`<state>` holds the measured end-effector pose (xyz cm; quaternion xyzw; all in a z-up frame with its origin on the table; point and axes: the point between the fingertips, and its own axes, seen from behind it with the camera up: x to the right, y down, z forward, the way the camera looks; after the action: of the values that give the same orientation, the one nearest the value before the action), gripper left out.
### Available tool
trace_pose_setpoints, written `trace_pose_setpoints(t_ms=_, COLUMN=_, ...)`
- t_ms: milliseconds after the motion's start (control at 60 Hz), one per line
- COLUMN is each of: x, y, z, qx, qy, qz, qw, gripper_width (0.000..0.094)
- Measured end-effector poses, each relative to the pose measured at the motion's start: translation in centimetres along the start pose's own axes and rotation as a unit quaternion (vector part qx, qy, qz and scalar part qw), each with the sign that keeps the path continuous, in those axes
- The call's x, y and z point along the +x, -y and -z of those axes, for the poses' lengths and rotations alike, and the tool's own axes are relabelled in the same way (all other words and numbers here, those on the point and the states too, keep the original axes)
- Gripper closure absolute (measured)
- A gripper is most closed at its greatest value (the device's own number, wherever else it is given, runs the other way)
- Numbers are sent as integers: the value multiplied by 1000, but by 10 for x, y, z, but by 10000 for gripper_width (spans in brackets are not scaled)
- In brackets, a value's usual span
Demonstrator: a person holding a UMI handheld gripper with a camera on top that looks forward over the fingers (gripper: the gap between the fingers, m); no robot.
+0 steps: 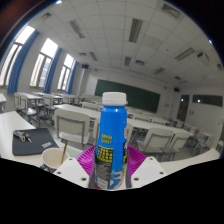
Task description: Pour water
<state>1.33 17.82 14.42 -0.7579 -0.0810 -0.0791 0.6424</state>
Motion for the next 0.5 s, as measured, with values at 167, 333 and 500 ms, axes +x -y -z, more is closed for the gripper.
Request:
trace_pose_setpoints(t_ms=167, x=-42, y=-54, z=-14, qx=-37, qy=64, qz=-77, qw=994, gripper_width=524)
trace_pose_setpoints(t_ms=333, x=-52, y=-59, z=-16, qx=-26, qy=76, qz=-68, qw=994, gripper_width=521)
trace_pose_setpoints(t_ms=500, x=-37, y=-65, z=2, qx=-7, qy=72, qz=-78, qw=994, gripper_width=469)
